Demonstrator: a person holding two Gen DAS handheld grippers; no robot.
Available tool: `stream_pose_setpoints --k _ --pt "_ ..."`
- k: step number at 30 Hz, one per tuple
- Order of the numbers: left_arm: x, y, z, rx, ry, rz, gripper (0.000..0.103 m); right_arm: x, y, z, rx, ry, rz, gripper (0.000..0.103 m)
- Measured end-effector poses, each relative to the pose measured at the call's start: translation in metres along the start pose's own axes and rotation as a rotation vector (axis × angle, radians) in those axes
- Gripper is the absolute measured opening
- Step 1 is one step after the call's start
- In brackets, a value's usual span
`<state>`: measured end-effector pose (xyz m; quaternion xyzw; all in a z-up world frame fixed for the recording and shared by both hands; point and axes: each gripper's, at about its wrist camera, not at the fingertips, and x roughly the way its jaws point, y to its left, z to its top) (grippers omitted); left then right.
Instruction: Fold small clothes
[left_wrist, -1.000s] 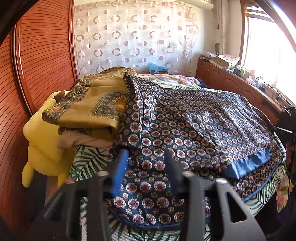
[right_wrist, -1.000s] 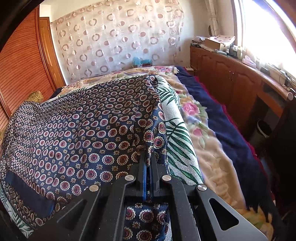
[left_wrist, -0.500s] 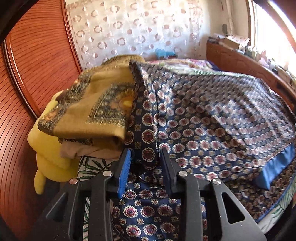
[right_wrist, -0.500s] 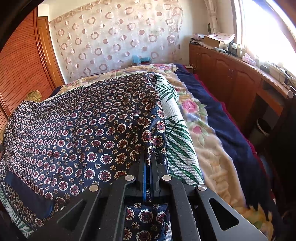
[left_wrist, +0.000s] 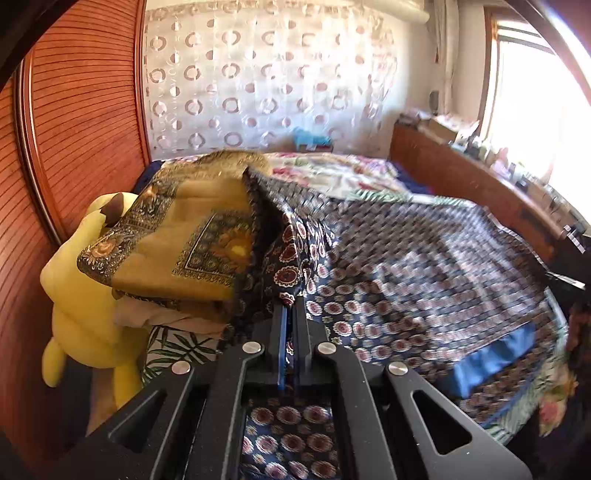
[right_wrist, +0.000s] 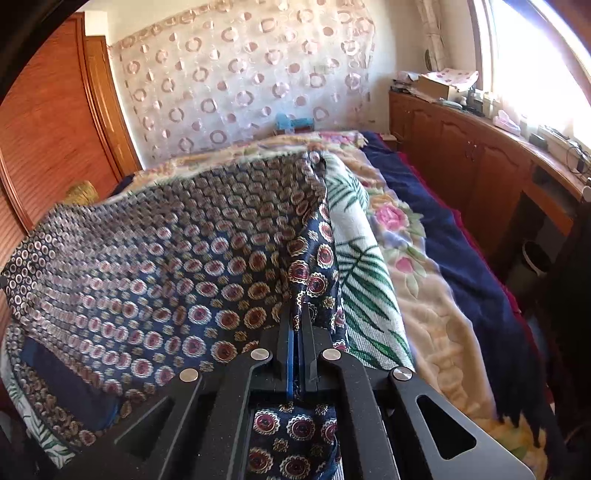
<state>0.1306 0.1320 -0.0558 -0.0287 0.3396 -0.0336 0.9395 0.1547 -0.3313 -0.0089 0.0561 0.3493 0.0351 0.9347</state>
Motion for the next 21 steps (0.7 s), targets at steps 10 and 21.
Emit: stream_pose_setpoints --k 10,21 --pt "-0.013 0.027 -0.013 -0.071 0.009 -0.021 0.003 -0.060 -0.008 0.011 -0.020 -0.070 0.056 0.001" --pt "0.009 0.049 -0.056 -0.115 0.102 0.011 0.003 -0.049 -0.021 -0.016 -0.006 0.028 0.065 0.001"
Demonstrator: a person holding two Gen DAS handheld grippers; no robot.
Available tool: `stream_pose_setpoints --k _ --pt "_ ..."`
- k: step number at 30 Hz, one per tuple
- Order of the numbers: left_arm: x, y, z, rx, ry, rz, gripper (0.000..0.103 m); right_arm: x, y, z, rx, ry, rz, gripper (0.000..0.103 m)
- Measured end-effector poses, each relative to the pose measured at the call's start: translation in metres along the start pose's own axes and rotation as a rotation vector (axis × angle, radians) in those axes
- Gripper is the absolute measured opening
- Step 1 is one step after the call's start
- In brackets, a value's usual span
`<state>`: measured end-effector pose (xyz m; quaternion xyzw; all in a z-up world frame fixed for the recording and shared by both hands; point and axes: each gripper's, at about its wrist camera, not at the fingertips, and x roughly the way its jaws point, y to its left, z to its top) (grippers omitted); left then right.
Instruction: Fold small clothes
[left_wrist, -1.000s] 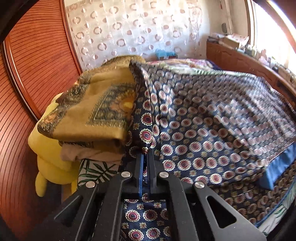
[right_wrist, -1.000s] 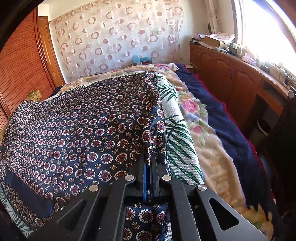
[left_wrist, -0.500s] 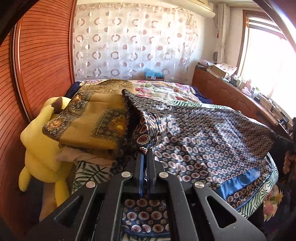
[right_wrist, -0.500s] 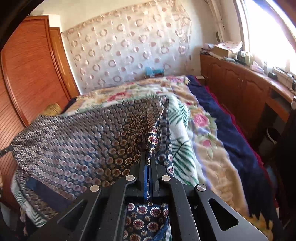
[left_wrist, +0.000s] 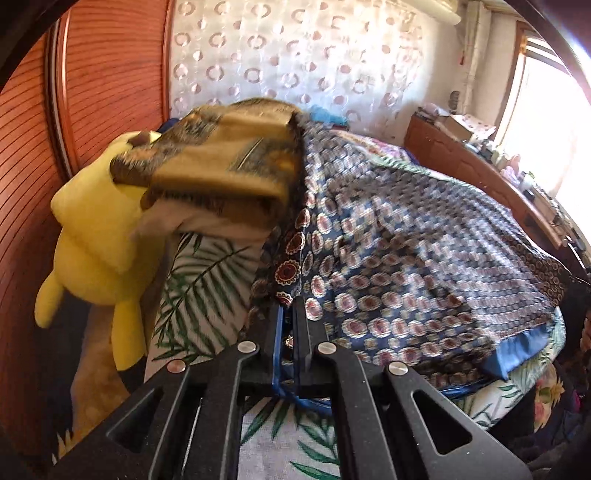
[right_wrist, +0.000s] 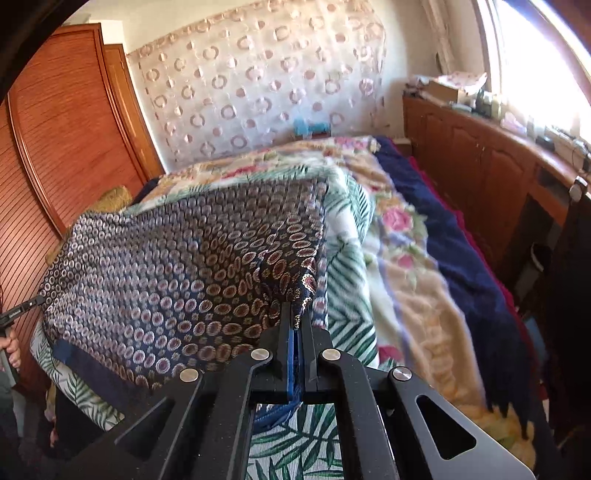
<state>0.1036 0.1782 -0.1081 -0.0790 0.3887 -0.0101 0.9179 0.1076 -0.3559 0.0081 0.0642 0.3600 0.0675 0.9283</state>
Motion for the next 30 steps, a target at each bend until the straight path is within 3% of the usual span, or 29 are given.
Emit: stream_pose_setpoints --k 3,5,7,8,13,15,17,20,30 --pt "0.003 0.002 -0.002 -0.008 0.000 -0.009 0.004 0.010 0.005 -0.001 -0.002 0.022 0.022 0.001" --pt "0.002 0.004 -0.002 -0.001 -0.008 -0.008 0.017 0.012 0.004 0.000 -0.004 0.023 0.016 0.001" --pt "-0.002 0.004 -0.002 0.006 -0.026 0.011 0.043 0.013 0.005 0.003 -0.009 0.020 0.000 0.001" --pt "-0.003 0.004 -0.002 0.005 -0.034 0.012 0.046 0.010 0.006 0.002 -0.011 0.015 -0.001 0.001" --pt "0.004 0.008 -0.002 -0.009 -0.018 0.006 0.047 0.001 0.009 0.004 -0.027 -0.008 -0.043 0.009" --pt "0.010 0.008 -0.004 -0.010 0.000 0.008 0.047 -0.003 0.011 0.002 -0.039 -0.024 -0.064 0.024" --pt "0.015 0.008 -0.005 -0.022 0.014 0.009 0.047 -0.006 0.018 0.001 -0.050 -0.051 -0.081 0.053" --pt "0.018 0.008 -0.008 -0.028 0.018 0.022 0.047 -0.011 0.028 0.000 -0.063 -0.072 -0.076 0.058" --pt "0.018 0.001 -0.010 0.007 0.017 0.062 0.047 0.003 0.097 -0.015 -0.166 -0.070 0.054 0.059"
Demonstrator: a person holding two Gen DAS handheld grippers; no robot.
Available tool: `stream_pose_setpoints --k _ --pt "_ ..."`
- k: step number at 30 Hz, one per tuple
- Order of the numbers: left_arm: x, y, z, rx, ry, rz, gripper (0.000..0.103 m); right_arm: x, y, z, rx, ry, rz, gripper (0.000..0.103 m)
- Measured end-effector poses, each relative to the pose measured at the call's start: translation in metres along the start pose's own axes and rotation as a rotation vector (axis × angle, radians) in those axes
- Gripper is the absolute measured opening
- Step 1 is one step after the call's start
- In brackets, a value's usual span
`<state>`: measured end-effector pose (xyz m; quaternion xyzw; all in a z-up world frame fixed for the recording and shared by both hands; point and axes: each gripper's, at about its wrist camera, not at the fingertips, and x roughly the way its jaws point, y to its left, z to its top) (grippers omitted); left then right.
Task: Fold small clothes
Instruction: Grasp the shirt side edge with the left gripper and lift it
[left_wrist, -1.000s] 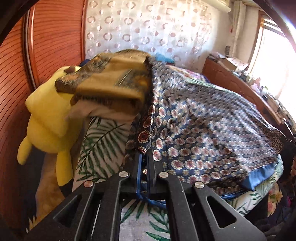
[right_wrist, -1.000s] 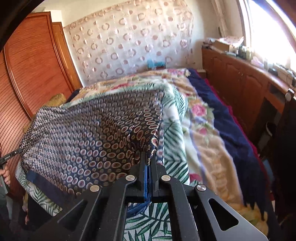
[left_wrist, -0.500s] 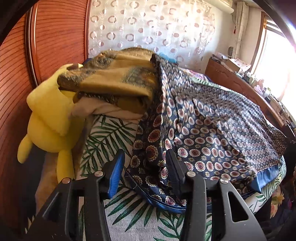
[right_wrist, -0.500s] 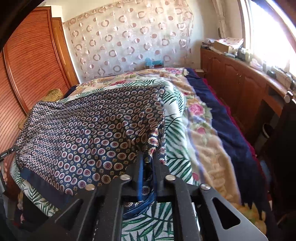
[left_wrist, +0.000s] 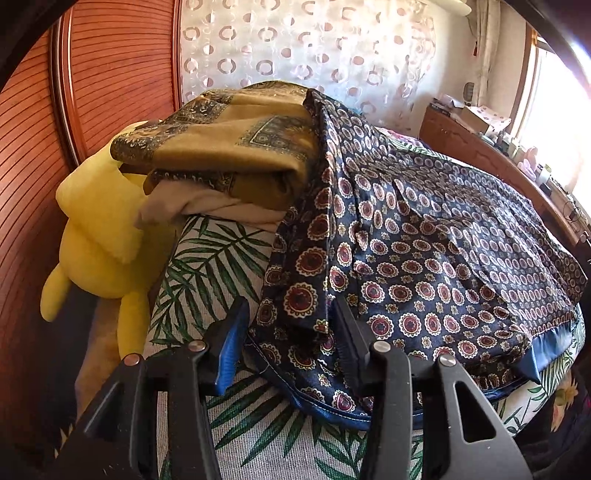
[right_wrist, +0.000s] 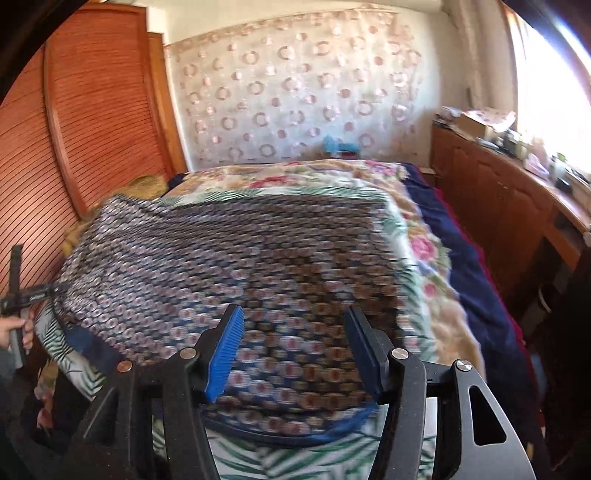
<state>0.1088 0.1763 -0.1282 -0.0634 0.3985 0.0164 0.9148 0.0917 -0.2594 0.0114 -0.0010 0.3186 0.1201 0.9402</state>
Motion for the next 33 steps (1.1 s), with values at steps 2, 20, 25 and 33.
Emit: stream_pose_setpoints --k 2,20,25,33 --pt "0.000 0.000 0.000 0.001 -0.002 0.003 0.047 0.012 0.013 -0.002 -0.018 0.018 0.025 0.059" --pt "-0.001 -0.018 -0.002 0.086 0.019 -0.031 0.008 0.103 0.048 -0.018 -0.092 0.131 0.032 0.060" --pt "-0.015 -0.034 0.001 0.100 -0.023 -0.099 0.005 0.096 0.040 -0.025 -0.069 0.118 0.055 0.060" --pt "-0.061 -0.080 0.035 0.126 -0.149 -0.240 0.005 0.079 0.018 -0.027 0.008 0.120 0.076 0.060"
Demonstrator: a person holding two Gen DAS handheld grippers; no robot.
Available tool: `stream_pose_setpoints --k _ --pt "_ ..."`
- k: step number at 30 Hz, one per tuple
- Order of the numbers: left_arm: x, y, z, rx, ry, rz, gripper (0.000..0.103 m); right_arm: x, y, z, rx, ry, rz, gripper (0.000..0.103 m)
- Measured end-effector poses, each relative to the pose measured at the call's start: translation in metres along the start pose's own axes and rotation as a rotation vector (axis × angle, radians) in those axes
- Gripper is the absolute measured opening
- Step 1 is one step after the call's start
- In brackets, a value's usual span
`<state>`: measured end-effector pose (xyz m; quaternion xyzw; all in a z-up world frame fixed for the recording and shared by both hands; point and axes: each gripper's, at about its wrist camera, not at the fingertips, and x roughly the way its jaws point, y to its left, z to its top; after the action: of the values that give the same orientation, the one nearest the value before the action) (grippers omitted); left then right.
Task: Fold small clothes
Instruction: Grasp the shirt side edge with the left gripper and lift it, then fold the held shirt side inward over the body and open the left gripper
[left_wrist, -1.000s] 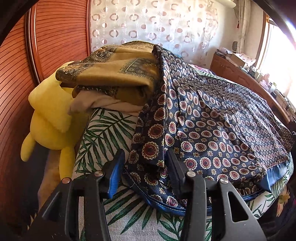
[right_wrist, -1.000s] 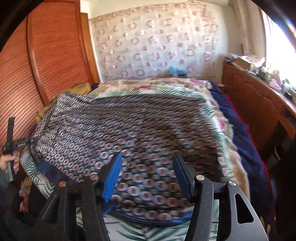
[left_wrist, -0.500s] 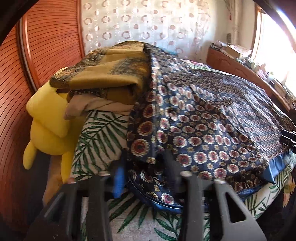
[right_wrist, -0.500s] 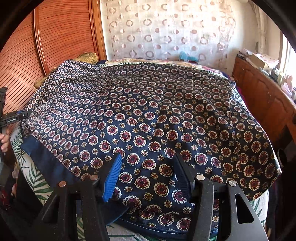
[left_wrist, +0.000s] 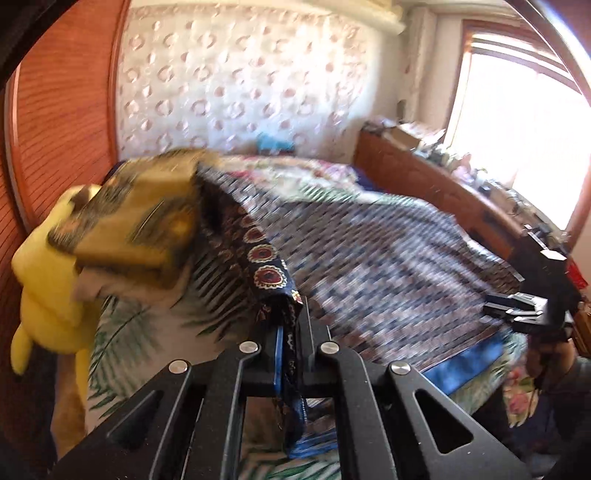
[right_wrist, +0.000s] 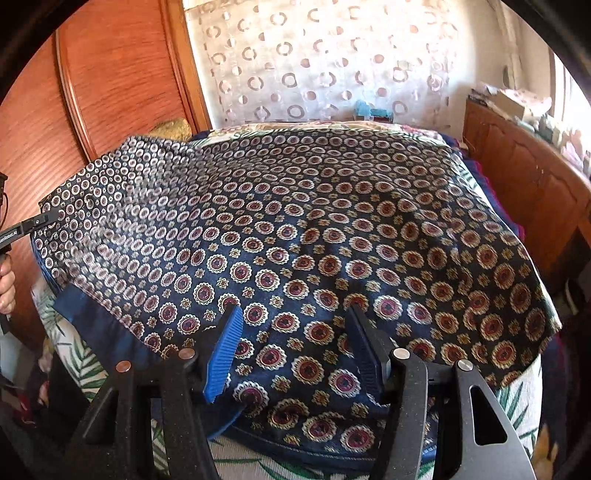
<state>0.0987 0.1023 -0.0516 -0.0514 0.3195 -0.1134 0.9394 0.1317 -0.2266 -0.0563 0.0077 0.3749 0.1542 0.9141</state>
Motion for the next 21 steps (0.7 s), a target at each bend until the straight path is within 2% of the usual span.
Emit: stream_pose_setpoints --k 9,21 --pt "0.012 -0.066 0.038 0.095 -0.034 -0.102 0.005 -0.028 -0.021 -0.010 0.033 -0.048 -0.016 0.060" --pt "0.045 -0.185 0.076 0.259 -0.030 -0.295 0.005 -0.071 -0.036 -0.039 0.047 -0.119 -0.055 0.060"
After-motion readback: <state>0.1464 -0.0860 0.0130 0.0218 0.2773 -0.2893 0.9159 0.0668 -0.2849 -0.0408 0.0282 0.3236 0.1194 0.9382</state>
